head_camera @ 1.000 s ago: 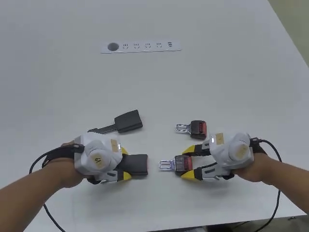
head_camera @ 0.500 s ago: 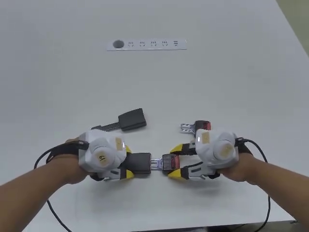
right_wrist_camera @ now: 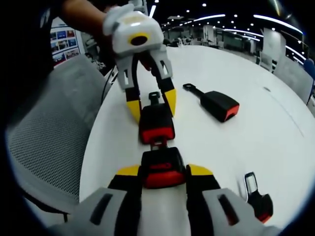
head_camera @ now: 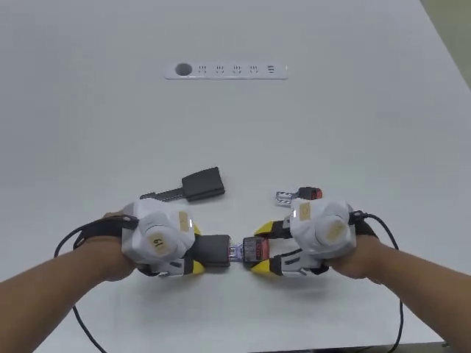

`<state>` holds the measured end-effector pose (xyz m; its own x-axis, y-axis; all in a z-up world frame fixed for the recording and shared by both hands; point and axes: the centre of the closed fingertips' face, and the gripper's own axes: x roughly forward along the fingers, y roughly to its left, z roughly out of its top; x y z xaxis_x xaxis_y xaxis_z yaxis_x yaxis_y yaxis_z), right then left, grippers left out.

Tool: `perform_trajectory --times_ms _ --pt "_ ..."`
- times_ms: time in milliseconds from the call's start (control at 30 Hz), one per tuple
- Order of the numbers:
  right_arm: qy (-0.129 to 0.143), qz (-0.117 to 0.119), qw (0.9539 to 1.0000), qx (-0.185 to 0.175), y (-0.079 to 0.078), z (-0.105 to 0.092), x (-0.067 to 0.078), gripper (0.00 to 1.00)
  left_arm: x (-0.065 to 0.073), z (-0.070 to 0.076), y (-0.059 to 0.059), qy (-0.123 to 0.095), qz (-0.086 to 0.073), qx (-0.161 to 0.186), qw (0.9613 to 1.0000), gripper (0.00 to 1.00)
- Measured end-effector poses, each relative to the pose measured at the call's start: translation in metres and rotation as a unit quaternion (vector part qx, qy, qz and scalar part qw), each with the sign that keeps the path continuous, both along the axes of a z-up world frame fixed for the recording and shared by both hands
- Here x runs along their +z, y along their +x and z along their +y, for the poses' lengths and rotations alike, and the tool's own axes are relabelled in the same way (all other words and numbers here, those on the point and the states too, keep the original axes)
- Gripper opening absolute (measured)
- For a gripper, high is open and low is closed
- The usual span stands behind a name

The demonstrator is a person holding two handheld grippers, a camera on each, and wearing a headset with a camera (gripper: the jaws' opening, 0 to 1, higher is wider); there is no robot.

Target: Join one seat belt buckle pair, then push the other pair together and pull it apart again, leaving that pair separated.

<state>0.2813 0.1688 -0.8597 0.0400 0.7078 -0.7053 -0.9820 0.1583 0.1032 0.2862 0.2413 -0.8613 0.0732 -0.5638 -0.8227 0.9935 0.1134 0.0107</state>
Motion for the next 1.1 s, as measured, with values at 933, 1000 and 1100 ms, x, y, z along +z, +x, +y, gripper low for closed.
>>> perform_trajectory --times_ms 933,1000,1100 --pt "-0.010 0.000 0.9999 -0.009 0.002 0.015 -0.002 0.34 0.001 0.001 -0.002 -0.006 0.000 -0.014 0.9999 0.33" --pt "-0.010 0.000 0.9999 -0.009 0.002 0.015 -0.002 0.34 0.001 0.001 -0.001 -0.007 0.001 -0.016 0.9998 0.33" --pt "-0.009 -0.001 0.9999 -0.008 0.002 0.016 -0.002 0.34 0.001 0.002 -0.002 -0.006 0.001 -0.021 0.9998 0.33"
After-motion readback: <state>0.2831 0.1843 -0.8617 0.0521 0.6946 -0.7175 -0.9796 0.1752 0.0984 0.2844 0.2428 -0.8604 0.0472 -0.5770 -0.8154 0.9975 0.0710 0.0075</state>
